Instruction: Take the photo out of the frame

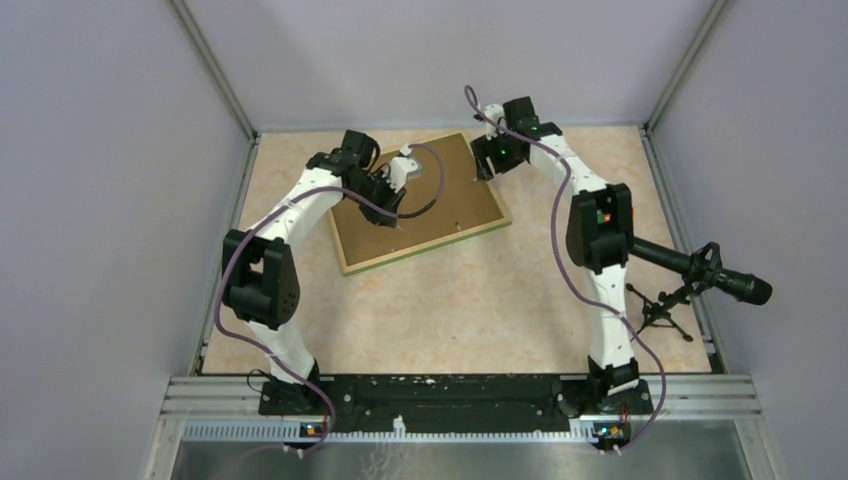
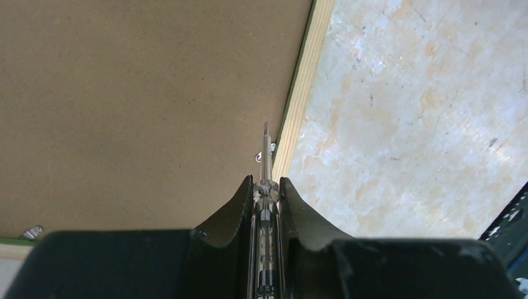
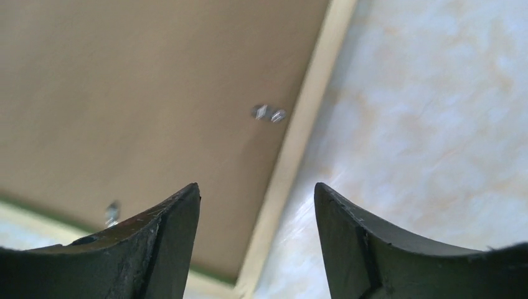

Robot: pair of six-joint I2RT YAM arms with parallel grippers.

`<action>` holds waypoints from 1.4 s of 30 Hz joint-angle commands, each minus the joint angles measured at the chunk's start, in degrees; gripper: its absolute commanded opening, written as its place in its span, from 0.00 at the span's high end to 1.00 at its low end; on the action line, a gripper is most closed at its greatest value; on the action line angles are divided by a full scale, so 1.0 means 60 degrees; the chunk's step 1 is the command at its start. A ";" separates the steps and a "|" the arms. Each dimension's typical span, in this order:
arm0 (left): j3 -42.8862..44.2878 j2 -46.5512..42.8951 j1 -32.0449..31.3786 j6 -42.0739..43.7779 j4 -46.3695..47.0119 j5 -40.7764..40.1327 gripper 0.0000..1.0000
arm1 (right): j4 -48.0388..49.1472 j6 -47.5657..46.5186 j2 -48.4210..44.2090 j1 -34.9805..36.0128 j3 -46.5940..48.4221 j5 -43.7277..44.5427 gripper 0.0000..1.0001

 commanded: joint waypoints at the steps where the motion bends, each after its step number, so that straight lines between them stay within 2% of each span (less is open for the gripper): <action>1: 0.0042 -0.0616 0.0882 -0.0969 0.0527 0.0925 1.00 | 0.0316 0.0336 -0.2179 0.0735 -0.1778 -0.1194 0.33; 8: 0.0071 -0.0969 0.2697 -0.2254 0.1119 0.1122 1.00 | 0.0656 0.0740 -0.2529 0.2358 -0.2744 -0.1618 0.36; 12: 0.0219 -0.1007 0.3877 -0.2844 0.1157 0.1272 1.00 | 0.0554 0.0895 -0.1935 0.3001 -0.2342 -0.1805 0.41; 16: 0.0145 -0.1147 0.4458 -0.2944 0.0935 0.1478 1.00 | 0.0491 0.0943 -0.1204 0.3484 -0.1870 -0.1526 0.47; 22: -0.0407 -0.1624 0.4542 -0.2724 0.0971 0.1570 1.00 | 0.0229 0.1227 -0.0219 0.3785 -0.0970 -0.1313 0.50; 29: -0.0636 -0.1725 0.4578 -0.2562 0.1007 0.1746 1.00 | 0.0009 0.0904 -0.0020 0.3798 -0.1455 -0.1673 0.51; 34: -0.0550 -0.1553 0.4590 -0.2443 0.1092 0.1870 1.00 | -0.0868 -0.0340 -0.0419 0.3778 -0.2387 -0.1981 0.55; 42: -0.0496 -0.1112 0.4608 -0.2400 0.1229 0.2461 1.00 | -0.1825 -0.2730 -0.2133 0.3324 -0.5135 -0.1442 0.62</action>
